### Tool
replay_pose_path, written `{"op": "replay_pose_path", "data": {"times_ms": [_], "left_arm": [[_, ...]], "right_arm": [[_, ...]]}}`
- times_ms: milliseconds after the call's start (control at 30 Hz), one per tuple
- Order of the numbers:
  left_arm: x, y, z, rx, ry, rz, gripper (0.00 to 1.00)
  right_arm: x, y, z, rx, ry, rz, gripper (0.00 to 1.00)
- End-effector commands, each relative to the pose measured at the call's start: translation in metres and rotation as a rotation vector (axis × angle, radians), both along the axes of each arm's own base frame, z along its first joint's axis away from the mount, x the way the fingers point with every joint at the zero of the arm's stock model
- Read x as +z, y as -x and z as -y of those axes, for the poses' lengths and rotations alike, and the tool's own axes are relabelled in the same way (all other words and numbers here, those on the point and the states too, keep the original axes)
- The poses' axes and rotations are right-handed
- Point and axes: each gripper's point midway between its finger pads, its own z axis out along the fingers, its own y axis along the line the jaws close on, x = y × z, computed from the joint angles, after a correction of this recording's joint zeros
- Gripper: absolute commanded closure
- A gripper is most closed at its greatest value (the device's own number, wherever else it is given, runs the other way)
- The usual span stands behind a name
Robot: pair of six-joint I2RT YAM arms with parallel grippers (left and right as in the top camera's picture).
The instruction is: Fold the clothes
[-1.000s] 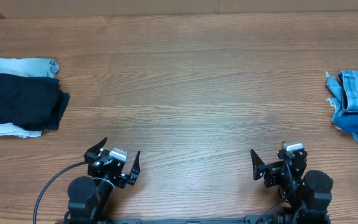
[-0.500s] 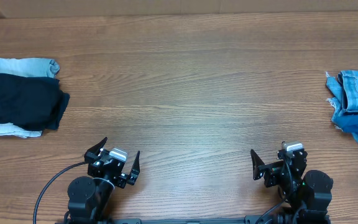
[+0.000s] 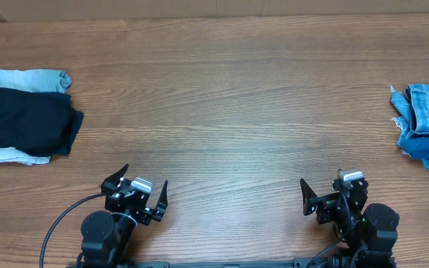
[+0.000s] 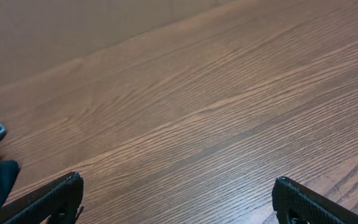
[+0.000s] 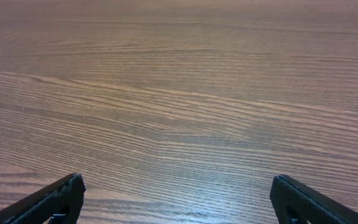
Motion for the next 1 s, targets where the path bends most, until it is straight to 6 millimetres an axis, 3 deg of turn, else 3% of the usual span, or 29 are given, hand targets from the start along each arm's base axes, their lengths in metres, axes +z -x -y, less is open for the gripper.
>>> {"op": "replay_pose_path", "data": {"times_ms": [0,633,733,967], "left_arm": [[-0.0035,-0.0010,-0.0025,0.021,0.020,-0.009,0.00],[-0.0038,-0.0010,-0.0025,0.021,0.019,-0.011,0.00],[-0.0039,-0.0010,-0.0024,0.021,0.019,-0.011,0.00],[-0.0039,-0.0010,-0.0025,0.021,0.019,-0.011,0.00]], "right_arm": [[-0.0049,0.0001,-0.0006,0.003,-0.003,-0.005,0.00],[-0.0049,0.0001,-0.0005,0.003,-0.002,-0.005,0.00],[-0.0081,-0.0009,0.0091,-0.048,0.023,-0.015,0.00],[-0.0062,-0.0018,0.0089,-0.047,0.023,-0.007,0.00]]}}
